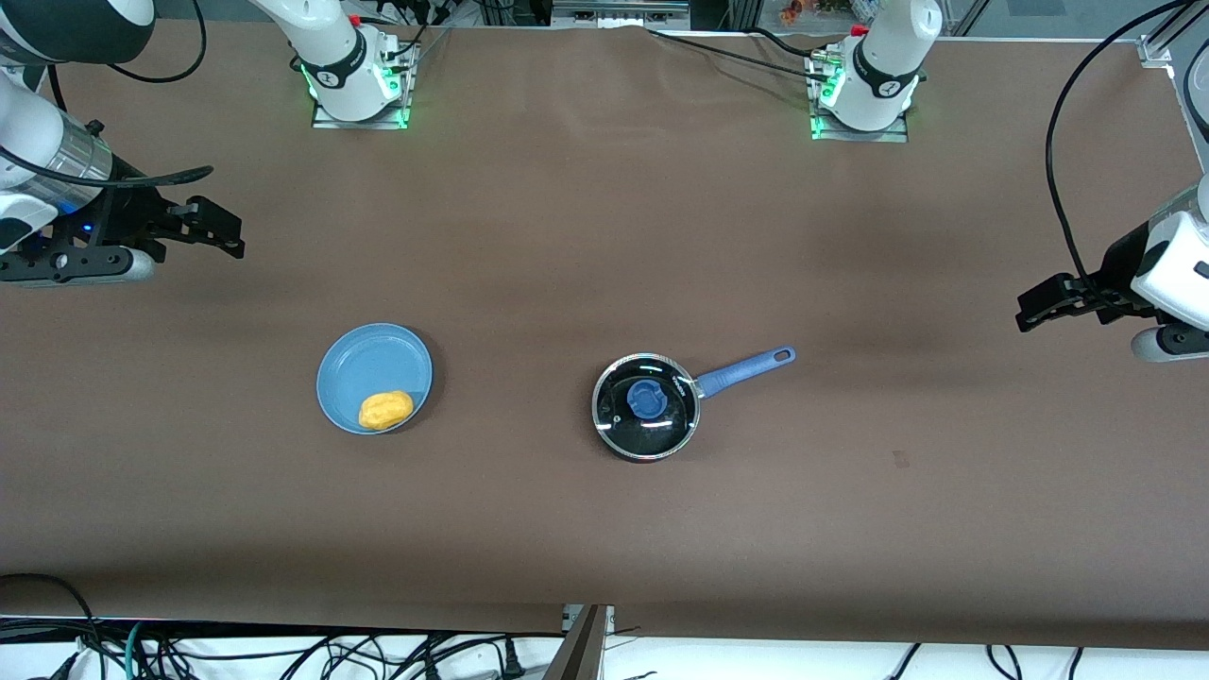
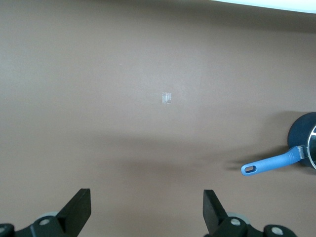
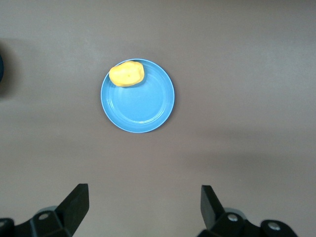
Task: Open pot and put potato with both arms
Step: 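Move the left gripper from rest toward the saucepan lid, then lower the left gripper onto the lid knob while the right gripper reaches the potato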
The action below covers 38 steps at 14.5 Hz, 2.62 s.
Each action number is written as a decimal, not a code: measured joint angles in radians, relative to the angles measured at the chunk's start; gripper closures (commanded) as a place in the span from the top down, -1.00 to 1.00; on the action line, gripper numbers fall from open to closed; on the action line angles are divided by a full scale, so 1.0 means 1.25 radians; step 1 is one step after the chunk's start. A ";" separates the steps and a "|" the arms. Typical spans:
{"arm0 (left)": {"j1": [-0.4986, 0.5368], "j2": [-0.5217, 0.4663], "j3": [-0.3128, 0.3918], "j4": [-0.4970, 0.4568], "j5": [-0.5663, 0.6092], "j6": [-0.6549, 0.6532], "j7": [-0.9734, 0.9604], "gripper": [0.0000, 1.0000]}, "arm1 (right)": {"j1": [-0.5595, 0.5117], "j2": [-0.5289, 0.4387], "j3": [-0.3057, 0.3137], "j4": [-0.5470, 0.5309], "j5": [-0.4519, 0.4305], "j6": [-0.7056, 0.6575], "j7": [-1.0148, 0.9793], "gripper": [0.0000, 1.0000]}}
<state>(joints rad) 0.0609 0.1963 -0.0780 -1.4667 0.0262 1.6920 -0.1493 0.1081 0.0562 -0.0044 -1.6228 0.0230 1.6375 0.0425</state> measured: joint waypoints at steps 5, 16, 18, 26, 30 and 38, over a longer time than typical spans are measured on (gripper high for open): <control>0.004 0.004 0.000 0.003 -0.026 0.000 0.000 1.00 | 0.000 0.000 0.000 0.000 0.000 0.000 0.000 0.99; -0.038 0.032 -0.014 0.003 -0.029 0.000 -0.063 1.00 | 0.000 0.000 0.000 0.000 0.000 -0.001 0.000 0.99; -0.070 0.041 -0.015 0.003 -0.029 0.000 -0.135 1.00 | 0.000 0.000 0.000 0.000 0.000 -0.001 0.000 0.99; -0.201 0.101 -0.018 0.003 -0.037 0.017 -0.367 1.00 | 0.000 0.000 0.000 0.000 0.000 -0.001 0.000 0.99; -0.257 0.134 -0.019 0.004 -0.037 0.058 -0.461 1.00 | 0.000 0.000 0.000 0.000 0.000 -0.001 0.000 0.99; -0.347 0.206 -0.019 0.004 -0.037 0.173 -0.681 1.00 | 0.000 0.000 0.000 0.000 0.000 -0.001 0.000 0.99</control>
<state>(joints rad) -0.3732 0.4536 -0.1021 -1.4617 -0.0206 1.9087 -1.0006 0.1077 0.0562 -0.0047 -1.6223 0.0230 1.6360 0.0425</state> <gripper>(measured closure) 0.000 0.000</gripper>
